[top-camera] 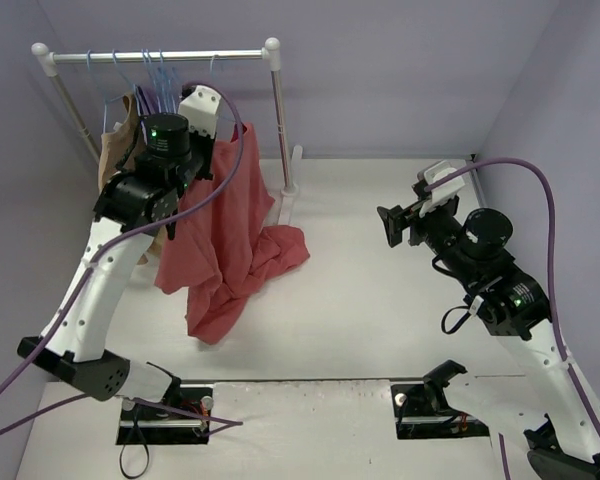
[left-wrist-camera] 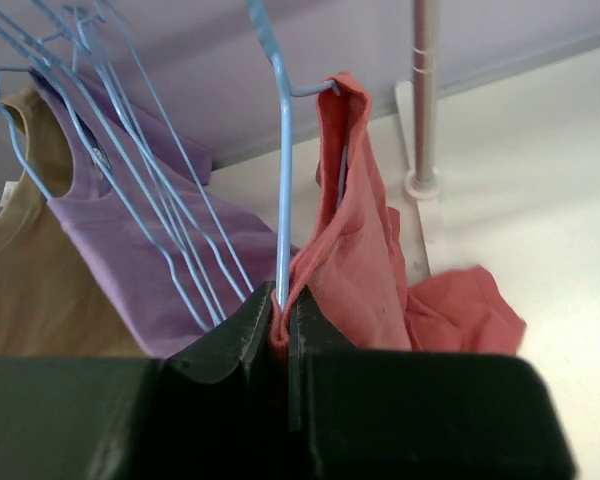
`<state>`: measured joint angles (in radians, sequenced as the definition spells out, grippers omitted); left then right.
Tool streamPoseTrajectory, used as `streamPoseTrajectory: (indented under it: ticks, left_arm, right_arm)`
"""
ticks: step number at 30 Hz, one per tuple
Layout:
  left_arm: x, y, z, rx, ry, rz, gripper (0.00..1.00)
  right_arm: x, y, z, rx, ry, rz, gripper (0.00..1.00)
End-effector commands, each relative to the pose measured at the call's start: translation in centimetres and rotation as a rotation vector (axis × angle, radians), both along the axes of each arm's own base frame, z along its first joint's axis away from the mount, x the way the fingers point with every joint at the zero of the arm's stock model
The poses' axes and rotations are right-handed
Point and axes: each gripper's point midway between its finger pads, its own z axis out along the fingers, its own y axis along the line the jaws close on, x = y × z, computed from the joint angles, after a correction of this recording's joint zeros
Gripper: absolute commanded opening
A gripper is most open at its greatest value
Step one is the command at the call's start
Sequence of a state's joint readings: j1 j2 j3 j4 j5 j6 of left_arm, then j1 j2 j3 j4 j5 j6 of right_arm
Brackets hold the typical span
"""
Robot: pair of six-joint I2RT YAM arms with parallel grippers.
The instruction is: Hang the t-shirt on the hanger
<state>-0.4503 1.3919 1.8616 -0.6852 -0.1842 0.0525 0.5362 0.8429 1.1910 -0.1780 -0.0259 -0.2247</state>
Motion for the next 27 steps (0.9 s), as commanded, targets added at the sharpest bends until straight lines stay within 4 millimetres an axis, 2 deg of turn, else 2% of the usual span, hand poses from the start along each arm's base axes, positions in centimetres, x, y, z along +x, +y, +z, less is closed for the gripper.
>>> streamPoseTrajectory:
  ticks: [1,2,4,9,12,15,17,21,25,27]
  left_arm:
    - [4.5,1.2,8.2,-0.2,-0.309,0.104,0.0]
    - [4.8,1.5,8.6,-0.21,-0.32,0.114,0.0]
    - [6.6,1.0,9.6,-0.242,-0.357,0.117,0.0]
    - [8.6,0.5,11.9,-0.286,-0.443,0.125,0.0]
    - [9.2,0.1,12.1,-0.285,-0.452,0.116,0.0]
    - [10.3,-0.4,10.5,-0.278,-0.418,0.114,0.0]
    - [11.2,-0.8,8.3,-0.266,-0.373,0.117,0.0]
    - [12.6,-1.4,5.3,-0.258,-0.323,0.117,0.0]
    - [15.0,-2.5,0.9,-0.23,-0.25,0.115,0.0]
    - [15.6,-2.7,-0.3,-0.219,-0.226,0.11,0.0]
  right_arm:
    - [0.0,0.4,1.9,0.06,-0.06,0.017,0.71]
    - [0.0,0.4,1.9,0.061,-0.061,0.017,0.71]
    - [-0.1,0.3,2.0,0.063,-0.062,0.016,0.71]
    - [-0.1,0.1,2.2,0.06,-0.07,0.008,0.71]
    - [-0.2,0.1,2.5,0.062,-0.076,0.008,0.71]
    - [-0.3,-0.1,2.4,0.061,-0.078,0.003,0.72]
    - [-0.3,-0.2,2.3,0.062,-0.077,0.0,0.72]
    - [-0.3,-0.2,1.8,0.059,-0.069,-0.002,0.72]
    - [-0.5,-0.3,1.1,0.062,-0.057,-0.005,0.73]
    - [-0.6,-0.5,0.8,0.063,-0.053,-0.01,0.73]
